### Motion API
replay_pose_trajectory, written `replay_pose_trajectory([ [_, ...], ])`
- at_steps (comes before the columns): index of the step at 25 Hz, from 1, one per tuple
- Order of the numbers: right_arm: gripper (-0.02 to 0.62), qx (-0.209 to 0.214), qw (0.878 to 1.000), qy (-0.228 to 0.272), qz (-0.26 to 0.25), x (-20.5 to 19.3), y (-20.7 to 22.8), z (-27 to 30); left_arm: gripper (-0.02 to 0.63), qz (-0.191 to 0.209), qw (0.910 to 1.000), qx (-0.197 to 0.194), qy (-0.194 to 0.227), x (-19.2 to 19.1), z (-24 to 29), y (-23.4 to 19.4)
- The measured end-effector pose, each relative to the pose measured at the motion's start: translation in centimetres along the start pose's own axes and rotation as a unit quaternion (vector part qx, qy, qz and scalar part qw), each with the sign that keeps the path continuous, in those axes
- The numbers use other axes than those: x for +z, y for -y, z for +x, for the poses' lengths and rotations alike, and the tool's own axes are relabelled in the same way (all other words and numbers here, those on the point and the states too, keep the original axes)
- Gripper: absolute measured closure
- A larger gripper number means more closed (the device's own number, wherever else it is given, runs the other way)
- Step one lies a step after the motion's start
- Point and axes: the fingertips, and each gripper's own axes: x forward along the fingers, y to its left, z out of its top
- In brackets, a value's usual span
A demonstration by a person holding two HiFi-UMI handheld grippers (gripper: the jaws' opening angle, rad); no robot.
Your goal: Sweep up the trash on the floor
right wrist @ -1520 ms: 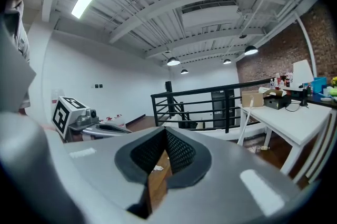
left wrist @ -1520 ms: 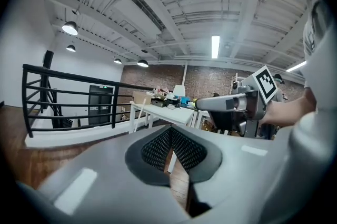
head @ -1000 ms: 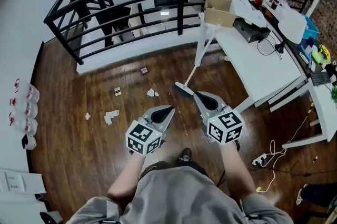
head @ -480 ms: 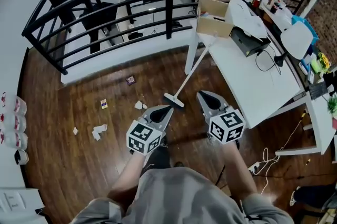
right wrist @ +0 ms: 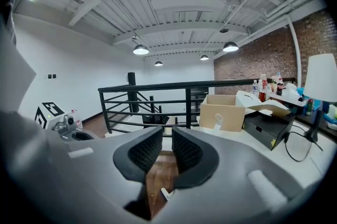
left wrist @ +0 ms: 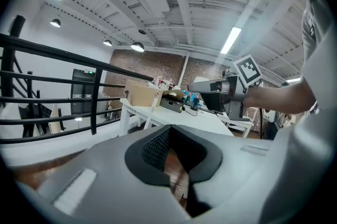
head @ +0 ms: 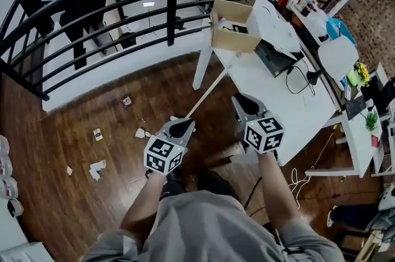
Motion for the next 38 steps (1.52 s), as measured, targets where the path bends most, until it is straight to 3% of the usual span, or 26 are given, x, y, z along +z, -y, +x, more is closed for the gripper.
replay_pose_trajectory([
  [13,0.388,0.011,0.997,-0.058,0.040,-4.3,16.0,12.9,0.601,-0.017,0.9975,0.063,-0.025,2.4,11.5,-4.3],
  [19,0.373,0.041,0.994,-0.088,0.050,-6.5,20.1,18.8,0.601,-0.029,0.9936,0.096,-0.053,1.7,13.8,-5.2],
  [26,0.377,0.104,0.988,-0.112,0.022,-8.0,17.2,21.5,0.601,-0.077,0.9863,0.130,-0.066,-1.3,13.6,-6.7],
  [28,0.402,0.116,0.986,-0.117,0.008,-8.2,16.2,21.3,0.601,-0.085,0.9852,0.133,-0.067,-2.0,13.4,-6.6],
  [31,0.505,0.134,0.982,-0.129,-0.013,-8.4,14.4,20.9,0.601,-0.093,0.9837,0.138,-0.069,-3.0,12.7,-6.6],
  [38,0.514,0.198,0.968,-0.150,-0.024,-8.1,6.8,18.9,0.601,-0.128,0.9771,0.153,-0.075,-6.3,9.9,-7.1],
])
